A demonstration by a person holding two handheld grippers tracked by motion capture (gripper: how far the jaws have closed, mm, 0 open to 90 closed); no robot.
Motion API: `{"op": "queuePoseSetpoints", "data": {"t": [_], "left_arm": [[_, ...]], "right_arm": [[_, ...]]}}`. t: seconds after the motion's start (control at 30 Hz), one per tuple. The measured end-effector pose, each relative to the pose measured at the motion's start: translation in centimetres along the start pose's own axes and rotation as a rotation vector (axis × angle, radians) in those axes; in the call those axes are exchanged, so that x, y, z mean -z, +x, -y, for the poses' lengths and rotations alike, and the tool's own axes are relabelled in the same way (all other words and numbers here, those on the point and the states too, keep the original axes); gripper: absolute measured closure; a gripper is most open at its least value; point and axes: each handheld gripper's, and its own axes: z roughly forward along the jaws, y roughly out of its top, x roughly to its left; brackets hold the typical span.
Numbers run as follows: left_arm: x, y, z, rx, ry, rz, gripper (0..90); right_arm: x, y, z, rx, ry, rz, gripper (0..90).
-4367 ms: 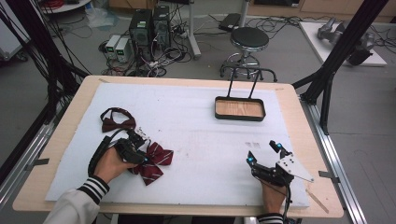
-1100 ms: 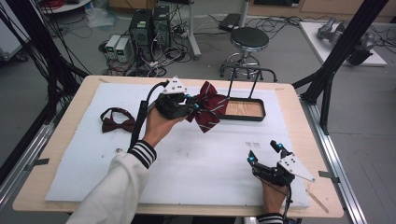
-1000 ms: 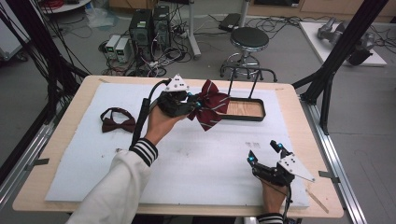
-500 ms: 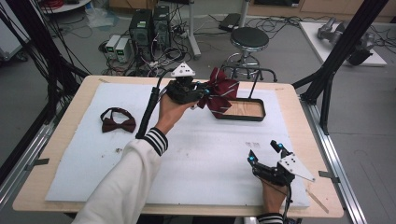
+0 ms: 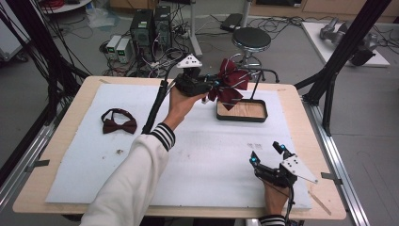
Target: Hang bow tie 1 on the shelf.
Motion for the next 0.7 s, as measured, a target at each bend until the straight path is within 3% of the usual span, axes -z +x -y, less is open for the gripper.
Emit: {"op": "queuePoseSetpoints", "data": {"t": [0.13,0.27,0.7], "left_arm": [[-0.8,-0.4,-1.0,-0.011,-0.032,0.02,75.2],[-1.5,-0.2,-1.5,0.014,-0.08,0.036,75.2],[-3.0,1.0,-1.2,0.048,-0.109,0.028,75.2]], "right_arm": [[0.0,0.0,0.0,0.0,0.003,0.001,9.8],[0.0,0.0,0.0,-0.005,0.003,0.002,9.8],[-0.1,-0.1,0.0,-0.007,0.004,0.009,9.8]]}}
